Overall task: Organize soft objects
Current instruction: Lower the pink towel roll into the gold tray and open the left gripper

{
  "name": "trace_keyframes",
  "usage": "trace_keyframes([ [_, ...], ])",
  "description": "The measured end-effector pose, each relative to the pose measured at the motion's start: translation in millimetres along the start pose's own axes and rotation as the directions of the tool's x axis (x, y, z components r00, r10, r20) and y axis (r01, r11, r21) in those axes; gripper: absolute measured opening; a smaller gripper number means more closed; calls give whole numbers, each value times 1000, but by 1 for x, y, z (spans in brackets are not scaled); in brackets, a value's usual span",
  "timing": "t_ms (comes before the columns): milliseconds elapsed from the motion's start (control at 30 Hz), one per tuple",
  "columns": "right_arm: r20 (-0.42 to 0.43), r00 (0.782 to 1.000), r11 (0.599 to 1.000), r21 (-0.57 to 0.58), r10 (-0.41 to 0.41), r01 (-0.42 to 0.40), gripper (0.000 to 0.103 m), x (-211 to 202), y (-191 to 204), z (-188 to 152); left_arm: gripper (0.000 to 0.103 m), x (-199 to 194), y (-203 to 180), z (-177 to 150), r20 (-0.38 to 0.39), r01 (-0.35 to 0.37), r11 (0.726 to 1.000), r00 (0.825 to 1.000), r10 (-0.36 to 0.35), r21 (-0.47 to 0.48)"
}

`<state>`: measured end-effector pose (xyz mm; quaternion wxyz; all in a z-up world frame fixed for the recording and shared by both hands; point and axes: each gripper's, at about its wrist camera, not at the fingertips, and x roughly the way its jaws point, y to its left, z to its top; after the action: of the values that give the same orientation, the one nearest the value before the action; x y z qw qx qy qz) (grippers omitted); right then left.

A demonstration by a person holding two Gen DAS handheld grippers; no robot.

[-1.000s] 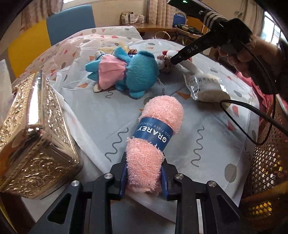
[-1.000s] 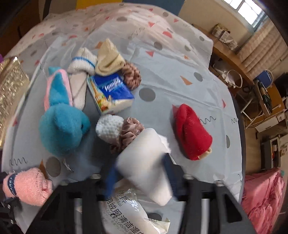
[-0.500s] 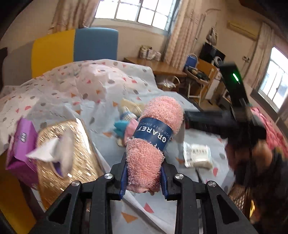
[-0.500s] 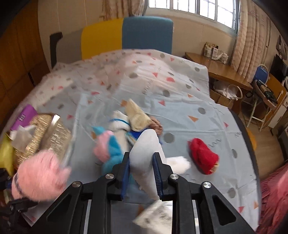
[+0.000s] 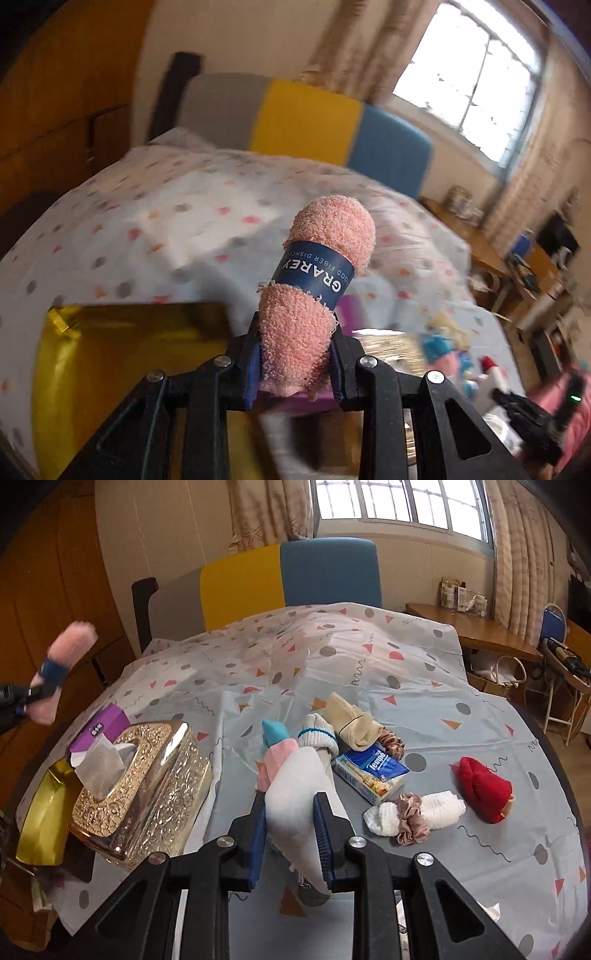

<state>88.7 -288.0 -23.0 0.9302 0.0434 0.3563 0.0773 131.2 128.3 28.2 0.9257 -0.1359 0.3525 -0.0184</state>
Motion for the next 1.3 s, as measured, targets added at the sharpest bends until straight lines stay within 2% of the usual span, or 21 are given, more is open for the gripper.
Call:
trace_keyframes([
  [100,0,1000,999,-29,-14,14,23,2,6,0,31,18,52,-24,-80,-107,991,992,100,-85],
  [200,4,1000,999,-34,-16,16,23,2,7,0,32,38,77,-45,-155,-160,979,978,140,-127],
  [333,-1,1000,999,-25,-21,21,23,3,5,-1,37,56,81,-59,-206,-166,973,970,131,-162],
  [367,-2,1000,1000,-24,-21,21,23,3,4,-1,41,57,78,-61,-211,-157,975,970,122,-159],
  [433,-7,1000,999,-29,-29,29,23,5,4,-1,44,58,73,-62,-218,-134,979,971,99,-153],
  [600,-6,999,998,-35,-46,46,23,6,4,-2,45,48,60,-60,-194,-117,987,976,94,-109],
  [700,15,999,999,-21,-41,42,23,2,2,0,47,32,56,-66,-158,-152,987,977,142,-56],
  [867,60,998,999,35,-14,11,23,-13,-5,6,53,7,62,-83,-131,-200,980,972,196,-20],
  [1033,102,994,995,98,25,-35,23,-36,-9,17,53,-4,72,-98,-135,-216,976,968,211,-22],
  [1167,146,986,993,67,83,-93,23,-59,12,33,53,-12,75,-105,-118,-237,971,965,233,-18],
  [1300,166,961,974,-12,223,-224,23,-76,59,54,54,-23,81,-104,-91,-254,967,964,250,-26],
])
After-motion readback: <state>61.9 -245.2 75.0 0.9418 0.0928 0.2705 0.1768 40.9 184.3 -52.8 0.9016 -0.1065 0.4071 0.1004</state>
